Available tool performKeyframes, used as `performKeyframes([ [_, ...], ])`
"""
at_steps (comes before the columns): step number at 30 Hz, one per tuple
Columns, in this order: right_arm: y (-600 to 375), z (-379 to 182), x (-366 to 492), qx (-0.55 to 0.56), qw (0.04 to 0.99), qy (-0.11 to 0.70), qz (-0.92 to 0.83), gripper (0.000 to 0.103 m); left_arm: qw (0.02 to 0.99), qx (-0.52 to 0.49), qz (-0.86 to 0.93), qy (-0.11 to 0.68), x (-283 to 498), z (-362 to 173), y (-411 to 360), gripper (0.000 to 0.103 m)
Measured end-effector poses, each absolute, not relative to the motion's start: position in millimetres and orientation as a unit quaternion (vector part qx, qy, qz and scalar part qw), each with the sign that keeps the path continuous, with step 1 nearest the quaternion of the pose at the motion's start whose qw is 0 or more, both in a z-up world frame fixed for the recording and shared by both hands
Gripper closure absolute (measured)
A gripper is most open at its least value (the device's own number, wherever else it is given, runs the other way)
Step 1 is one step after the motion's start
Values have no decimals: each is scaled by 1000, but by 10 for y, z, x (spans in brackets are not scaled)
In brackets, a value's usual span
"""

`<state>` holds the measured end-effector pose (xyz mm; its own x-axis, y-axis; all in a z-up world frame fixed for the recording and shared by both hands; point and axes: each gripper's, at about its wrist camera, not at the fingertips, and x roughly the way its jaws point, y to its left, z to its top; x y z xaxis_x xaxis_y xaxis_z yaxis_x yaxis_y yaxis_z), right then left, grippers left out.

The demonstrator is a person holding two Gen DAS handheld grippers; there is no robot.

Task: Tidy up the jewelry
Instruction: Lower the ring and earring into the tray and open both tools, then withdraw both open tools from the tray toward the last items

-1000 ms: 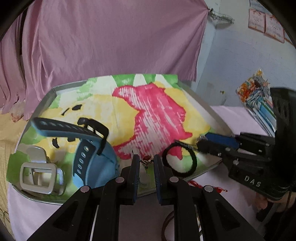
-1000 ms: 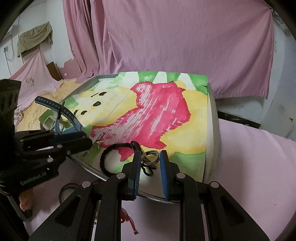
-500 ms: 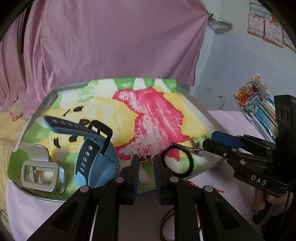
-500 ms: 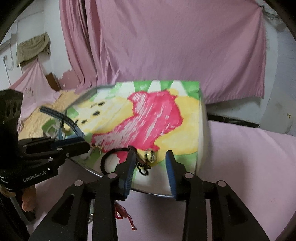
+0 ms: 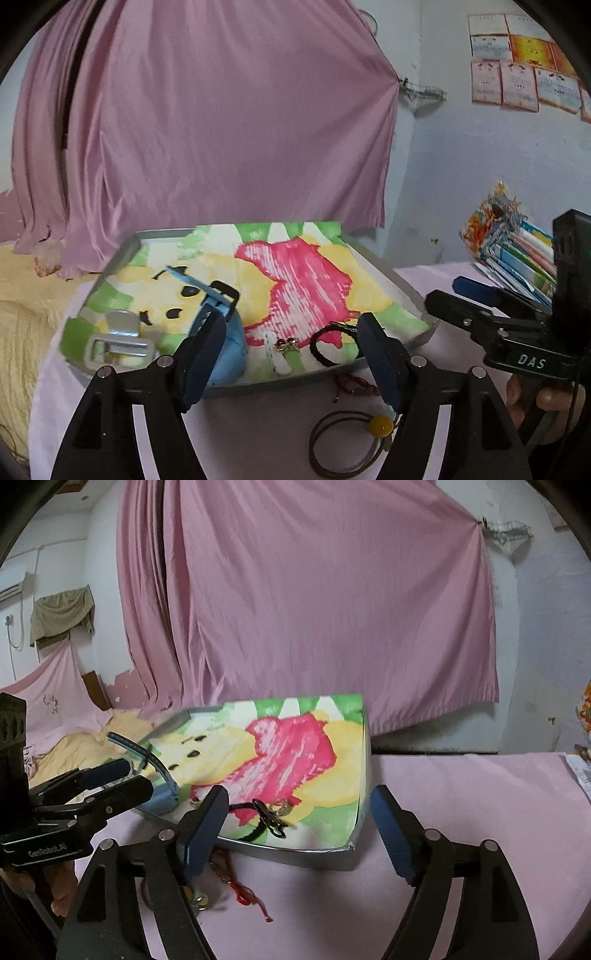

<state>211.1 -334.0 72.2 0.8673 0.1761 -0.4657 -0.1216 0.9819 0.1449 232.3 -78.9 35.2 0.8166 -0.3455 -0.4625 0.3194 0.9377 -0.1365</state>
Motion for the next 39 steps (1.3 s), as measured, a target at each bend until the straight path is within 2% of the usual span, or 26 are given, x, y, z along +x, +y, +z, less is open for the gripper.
performKeyframes([
  [3,-3347,777,1967,51,974,214,57,11,958,-32,-166,230,2223,378,-750,15],
  [8,-3377,850,1708,58,984,167,35,9,971,-40,-148,183,1961,470,-681,2],
  [15,-3383,915,1333,65,990,123,34,5,978,-42,-141,145,1616,522,-629,1],
  [19,-3375,932,1189,69,989,125,42,4,979,-38,-139,145,1484,511,-619,1],
  [39,-3395,727,920,49,985,160,35,4,970,-41,-134,199,1227,238,-528,1],
])
